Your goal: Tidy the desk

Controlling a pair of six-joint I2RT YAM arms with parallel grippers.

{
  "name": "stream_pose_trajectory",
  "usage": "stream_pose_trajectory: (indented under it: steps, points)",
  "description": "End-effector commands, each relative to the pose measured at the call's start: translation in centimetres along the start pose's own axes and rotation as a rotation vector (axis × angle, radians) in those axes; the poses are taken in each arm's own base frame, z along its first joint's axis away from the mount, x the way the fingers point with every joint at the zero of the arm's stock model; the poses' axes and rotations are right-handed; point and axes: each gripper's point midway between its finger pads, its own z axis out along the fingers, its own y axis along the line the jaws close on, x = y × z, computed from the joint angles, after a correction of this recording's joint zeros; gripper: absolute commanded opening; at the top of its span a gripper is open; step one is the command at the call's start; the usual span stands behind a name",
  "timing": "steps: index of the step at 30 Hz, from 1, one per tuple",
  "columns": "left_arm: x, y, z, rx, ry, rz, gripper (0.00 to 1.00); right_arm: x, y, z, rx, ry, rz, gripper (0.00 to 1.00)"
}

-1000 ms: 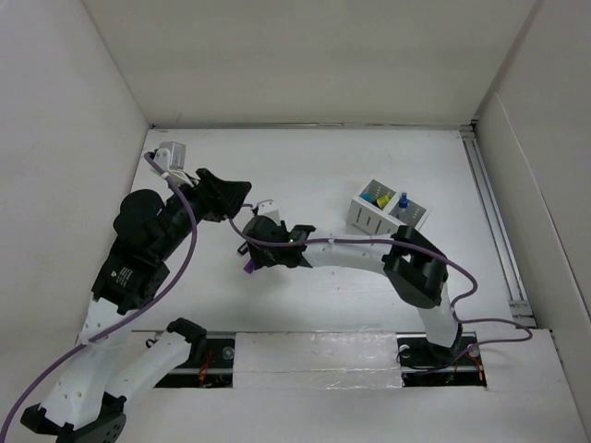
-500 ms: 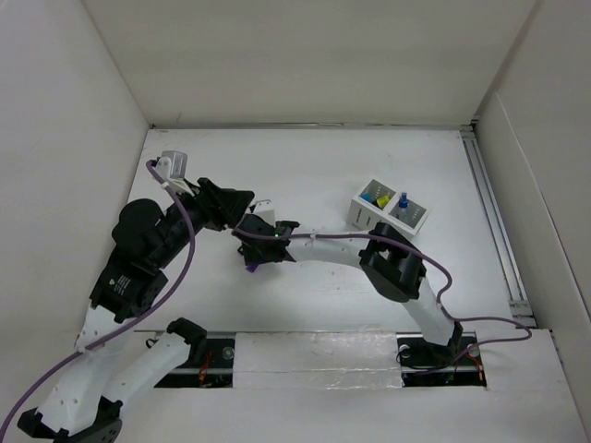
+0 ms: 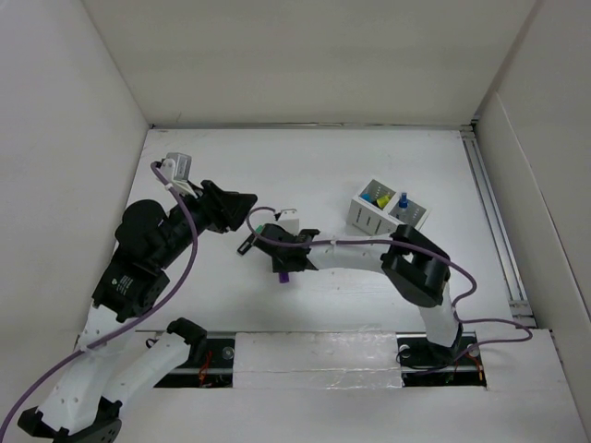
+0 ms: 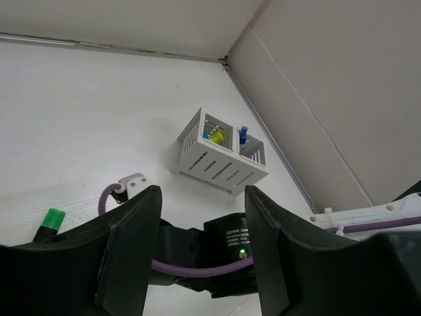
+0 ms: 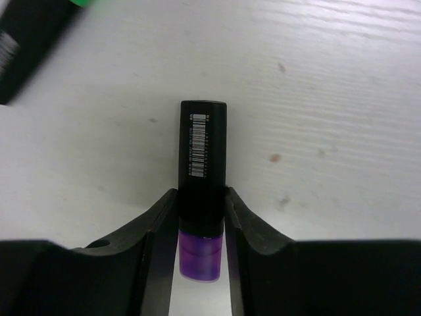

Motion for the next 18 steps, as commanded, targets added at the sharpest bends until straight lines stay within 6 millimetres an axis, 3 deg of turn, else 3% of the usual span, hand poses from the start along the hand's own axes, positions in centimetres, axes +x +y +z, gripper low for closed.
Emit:
stream_pose_trajectory:
  steps: [1,5,10,13,17,18]
  points:
    - [-0.6,-0.7,0.0,0.036,-0.031,0.010,0.50,0.6,-3.6,-0.8,0.077,0.000,-0.009,0.33]
    - [-0.2,-0.3,0.3,0.028,-0.020,0.012,0.50,-0.1,-4.8,-0.9,0.119,-0.010,-0.061,0.57]
    - [0.0,0.3,0.3,-0.004,-0.018,0.020,0.50,-1.3,-5.2,0.2,0.165,-0.019,-0.109,0.60]
    - [0.0,0.4,0.2,-0.006,-0.018,0.017,0.50,-1.1,-5.4,1.0,0.176,-0.002,-0.114,0.49]
    - [0.2,0.5,0.0,-0.012,-0.020,0.014,0.50,-0.8,-5.1,1.1,0.156,0.007,-0.102,0.15]
    - [0.2,0.6,0.0,-0.017,-0.021,0.013,0.50,-1.2,-5.0,0.8,0.150,-0.001,-0.099,0.11]
